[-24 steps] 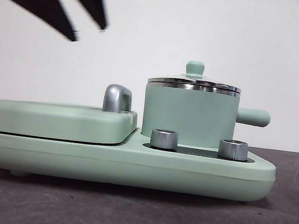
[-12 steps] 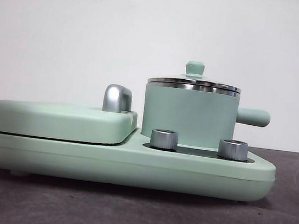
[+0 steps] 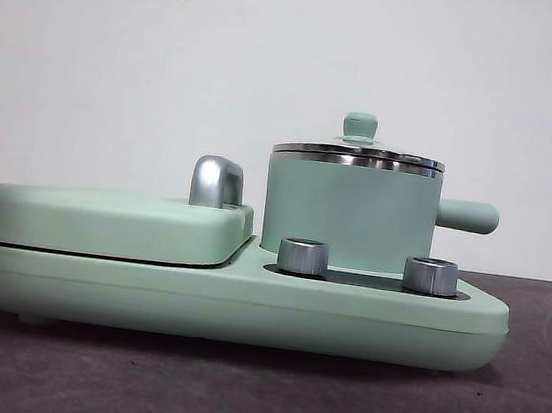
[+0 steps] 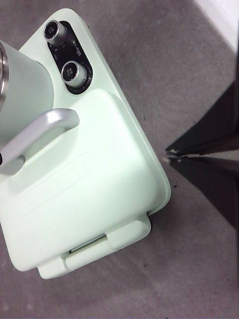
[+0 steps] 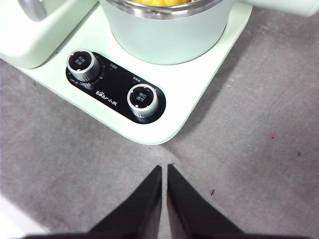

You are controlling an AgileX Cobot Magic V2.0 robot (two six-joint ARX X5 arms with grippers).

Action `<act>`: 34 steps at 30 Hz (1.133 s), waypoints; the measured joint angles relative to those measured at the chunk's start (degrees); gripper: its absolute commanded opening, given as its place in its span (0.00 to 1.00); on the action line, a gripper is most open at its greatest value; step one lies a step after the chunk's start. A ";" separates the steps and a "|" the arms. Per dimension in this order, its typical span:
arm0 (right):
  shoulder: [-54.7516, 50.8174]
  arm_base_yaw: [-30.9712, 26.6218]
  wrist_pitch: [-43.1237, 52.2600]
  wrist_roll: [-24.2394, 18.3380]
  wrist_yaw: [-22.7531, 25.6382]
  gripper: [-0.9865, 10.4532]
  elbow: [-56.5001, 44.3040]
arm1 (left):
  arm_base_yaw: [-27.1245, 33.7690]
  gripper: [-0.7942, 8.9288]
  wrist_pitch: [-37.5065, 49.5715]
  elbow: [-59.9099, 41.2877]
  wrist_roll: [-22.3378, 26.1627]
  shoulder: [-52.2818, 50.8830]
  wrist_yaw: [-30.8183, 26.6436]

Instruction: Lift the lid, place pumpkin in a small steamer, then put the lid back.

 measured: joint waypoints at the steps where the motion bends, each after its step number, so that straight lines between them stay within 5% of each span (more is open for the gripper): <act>1: 0.00 0.00 0.00 0.00 0.00 0.10 0.00 | 0.00 0.09 0.00 0.00 0.07 0.00 0.00; 10: 0.00 0.00 0.00 0.00 0.00 0.10 0.00 | 3.58 0.09 2.71 -0.79 0.13 -2.08 0.00; 22: 0.00 0.00 0.00 0.00 0.00 0.10 0.00 | 28.92 0.09 42.27 -29.73 3.76 -18.78 -0.09; 34: 0.00 0.00 0.00 0.00 0.00 0.10 0.00 | 33.09 0.09 42.58 -45.00 3.78 -32.37 -0.04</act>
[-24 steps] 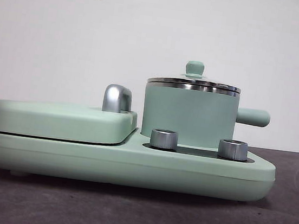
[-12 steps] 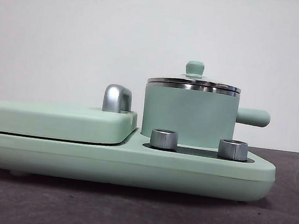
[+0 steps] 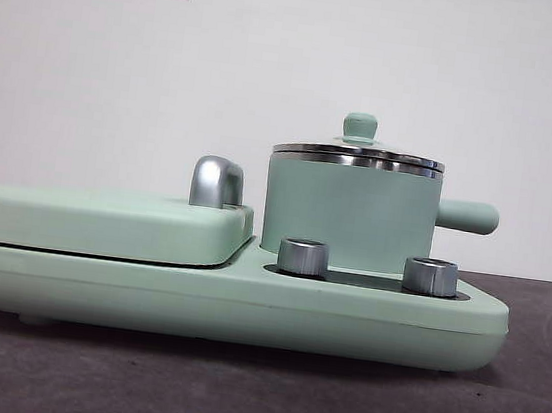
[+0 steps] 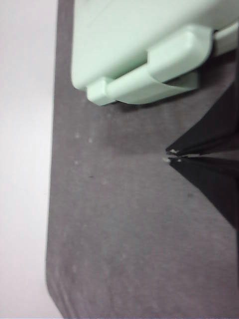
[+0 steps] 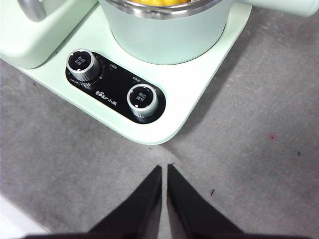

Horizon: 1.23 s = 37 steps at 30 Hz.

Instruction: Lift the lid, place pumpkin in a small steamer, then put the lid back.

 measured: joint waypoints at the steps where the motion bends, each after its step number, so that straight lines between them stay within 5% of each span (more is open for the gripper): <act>1: 0.00 0.00 0.00 0.00 -0.02 0.10 0.00 | 0.02 0.09 0.09 0.00 0.00 0.00 0.00; 22: -0.35 0.00 0.00 -0.04 0.02 0.10 0.00 | 0.00 0.09 -0.44 -0.02 -0.55 0.11 0.66; 25: -3.21 -0.02 0.94 -2.67 2.43 0.10 -0.31 | 0.00 0.09 -0.44 -0.02 -0.55 0.13 0.66; 29: -11.78 -2.82 13.29 -6.25 6.05 0.10 -6.14 | 0.00 0.09 -0.42 -0.02 -0.57 0.13 0.66; 34: -25.53 -13.25 33.77 -7.06 7.39 0.10 -22.60 | 0.00 0.09 -0.42 -0.02 -0.66 0.13 0.66; 37: -32.06 -18.18 37.75 -7.06 7.50 0.10 -31.30 | 0.00 0.09 -0.42 -0.02 -0.66 0.13 0.66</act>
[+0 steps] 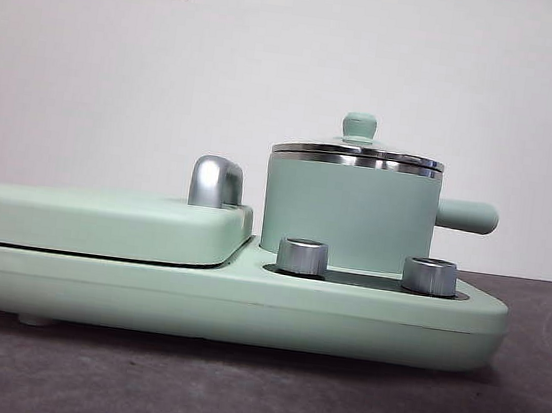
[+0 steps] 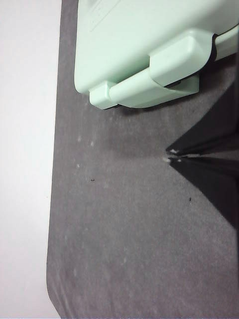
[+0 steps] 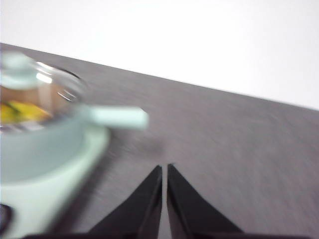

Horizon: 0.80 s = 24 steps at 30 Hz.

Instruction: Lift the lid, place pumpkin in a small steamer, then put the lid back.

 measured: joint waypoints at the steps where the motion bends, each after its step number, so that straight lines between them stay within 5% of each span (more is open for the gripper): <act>1: -1.81 -1.16 0.20 0.00 0.00 0.10 -2.38 | 0.00 0.09 0.00 0.00 0.00 0.00 0.00; 7: -11.63 -5.01 0.81 0.02 0.02 0.10 -12.87 | 0.00 0.09 0.02 0.00 -0.02 -0.02 0.00; 24: -11.47 -5.07 7.04 2.40 -0.11 0.10 -17.09 | 0.00 0.09 0.24 0.00 -0.02 0.00 0.00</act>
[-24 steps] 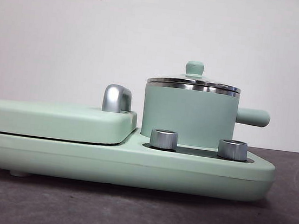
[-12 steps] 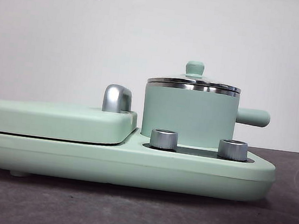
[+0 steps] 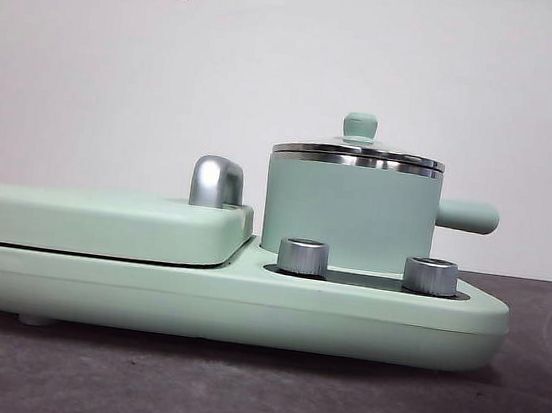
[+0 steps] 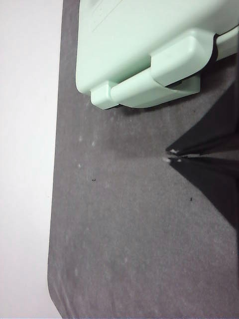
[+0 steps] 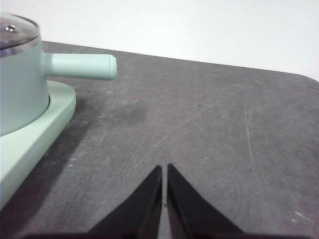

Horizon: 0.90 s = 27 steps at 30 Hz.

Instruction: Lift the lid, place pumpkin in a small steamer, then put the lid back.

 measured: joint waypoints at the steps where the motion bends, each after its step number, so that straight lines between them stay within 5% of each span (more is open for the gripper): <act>1: 0.00 0.00 0.09 0.17 0.00 0.10 0.00 | 0.00 0.09 0.00 0.00 0.00 0.00 0.00; 27: 0.00 0.00 1.33 0.22 0.00 0.10 0.00 | 0.00 0.09 0.00 0.00 0.00 0.00 0.00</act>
